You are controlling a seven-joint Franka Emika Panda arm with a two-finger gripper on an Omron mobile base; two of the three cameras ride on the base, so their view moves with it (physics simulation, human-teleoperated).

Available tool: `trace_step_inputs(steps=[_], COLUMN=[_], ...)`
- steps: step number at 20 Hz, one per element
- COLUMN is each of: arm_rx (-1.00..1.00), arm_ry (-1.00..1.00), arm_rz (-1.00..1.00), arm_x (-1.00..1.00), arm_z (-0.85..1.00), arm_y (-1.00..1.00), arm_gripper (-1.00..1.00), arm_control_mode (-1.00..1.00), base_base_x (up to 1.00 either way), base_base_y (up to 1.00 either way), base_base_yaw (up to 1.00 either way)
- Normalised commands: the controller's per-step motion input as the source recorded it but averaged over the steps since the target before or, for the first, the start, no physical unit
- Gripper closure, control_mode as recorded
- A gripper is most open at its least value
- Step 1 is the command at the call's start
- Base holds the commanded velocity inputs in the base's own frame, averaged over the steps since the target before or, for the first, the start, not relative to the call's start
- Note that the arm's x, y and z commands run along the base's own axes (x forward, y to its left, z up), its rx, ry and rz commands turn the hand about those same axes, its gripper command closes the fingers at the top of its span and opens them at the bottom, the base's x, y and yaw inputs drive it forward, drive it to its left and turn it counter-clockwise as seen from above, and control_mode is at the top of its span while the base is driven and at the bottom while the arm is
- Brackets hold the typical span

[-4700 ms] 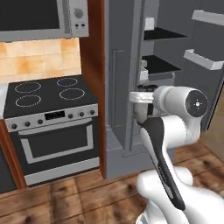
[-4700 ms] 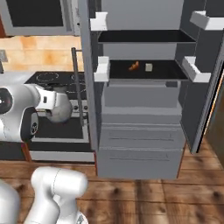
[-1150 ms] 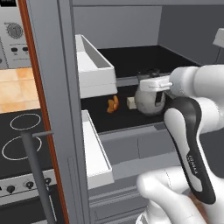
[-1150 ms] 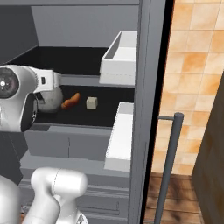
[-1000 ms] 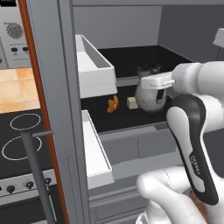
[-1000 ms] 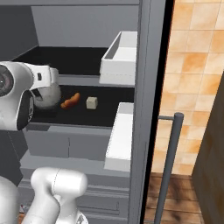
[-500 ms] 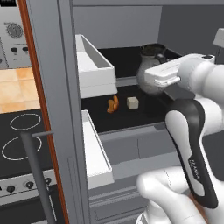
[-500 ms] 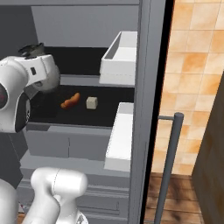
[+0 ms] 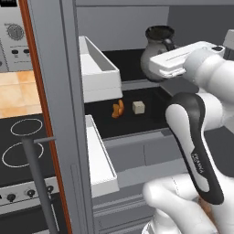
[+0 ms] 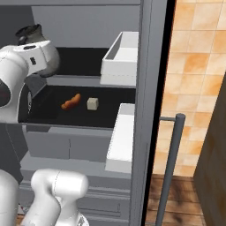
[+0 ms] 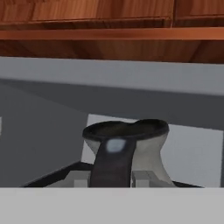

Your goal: Move the tofu and hotdog bun from the top shelf to the second highest shelf to make space. Then, place the pitcher from the counter on the cleared top shelf.

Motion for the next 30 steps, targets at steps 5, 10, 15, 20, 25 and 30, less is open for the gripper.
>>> trace_step_inputs(steps=[5,10,15,20,25,30], arm_rx=[0.06,0.09,0.08,0.09,0.08,0.03], arm_ry=[0.08,0.14,0.04,0.00,0.00,0.00], arm_rz=[0.00,0.00,0.00,0.00,0.00,0.00], arm_x=[0.17,0.26,0.38,0.54,0.63,0.69], arm_z=[0.30,0.02,-0.18,-0.25,-0.20,-0.11], arm_y=[-0.02,-0.10,-0.16,-0.12,-0.03,0.00], arm_gripper=[1.00,1.00,1.00,1.00,1.00,1.00], arm_control_mode=[-1.00,-1.00,-1.00,-1.00,-1.00,-1.00], base_base_x=[0.00,0.00,0.00,0.00,0.00,0.00], base_base_y=[0.00,0.00,0.00,0.00,0.00,0.00], base_base_yaw=[0.00,0.00,0.00,0.00,0.00,0.00])
